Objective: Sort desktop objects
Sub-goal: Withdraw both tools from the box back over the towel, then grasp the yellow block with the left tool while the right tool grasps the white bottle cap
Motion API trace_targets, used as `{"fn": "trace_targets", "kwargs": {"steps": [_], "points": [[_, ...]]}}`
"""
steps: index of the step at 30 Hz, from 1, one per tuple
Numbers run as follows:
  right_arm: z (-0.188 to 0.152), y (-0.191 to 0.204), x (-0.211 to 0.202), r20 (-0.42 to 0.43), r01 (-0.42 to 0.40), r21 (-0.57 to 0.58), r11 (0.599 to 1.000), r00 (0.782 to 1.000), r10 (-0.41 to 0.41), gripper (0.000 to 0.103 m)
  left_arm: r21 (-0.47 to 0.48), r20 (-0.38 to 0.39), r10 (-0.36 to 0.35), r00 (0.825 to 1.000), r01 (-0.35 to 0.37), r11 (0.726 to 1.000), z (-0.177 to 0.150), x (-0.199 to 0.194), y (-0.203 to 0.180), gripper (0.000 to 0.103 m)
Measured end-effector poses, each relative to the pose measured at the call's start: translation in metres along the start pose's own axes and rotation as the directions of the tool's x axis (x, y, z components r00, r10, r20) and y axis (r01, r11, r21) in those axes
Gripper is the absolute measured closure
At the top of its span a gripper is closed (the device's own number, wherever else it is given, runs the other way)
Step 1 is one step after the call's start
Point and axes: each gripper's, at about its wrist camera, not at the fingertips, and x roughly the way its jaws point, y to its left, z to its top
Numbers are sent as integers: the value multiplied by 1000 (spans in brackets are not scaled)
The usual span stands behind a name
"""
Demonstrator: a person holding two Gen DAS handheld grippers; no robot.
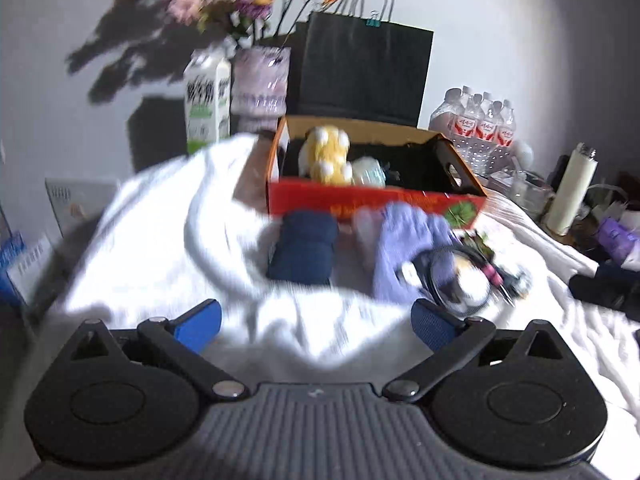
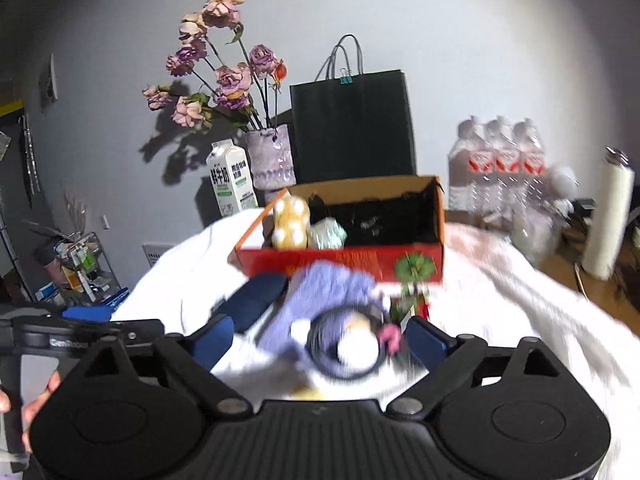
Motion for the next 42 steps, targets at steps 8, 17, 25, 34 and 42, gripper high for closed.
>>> {"fn": "trace_targets", "kwargs": {"steps": [8,17,25,34,42], "points": [[-94,26,-17,62,95,-103,990,994,-89,9,-66,54,-70,996,74,995,-92,-32,-1,0],[-99,8,-5,35,65,-40,997,997,-64,21,-69,52,-74,996,77,995,-96,-21,-2,0],[-41,-21,32,81,127,-142,982,990,-116,50,192,17,-243,970,236,953,-68,28,-57,22],[-13,-26,84,26,50,-299,953,999,-45,50,264,-91,-210,973,227,937,-45,118,-109,50],[-17,-13,130,-56,-10,-324,946,998,-9,63,146,-54,-270,961,275,950,-45,104,-75,72]]}}
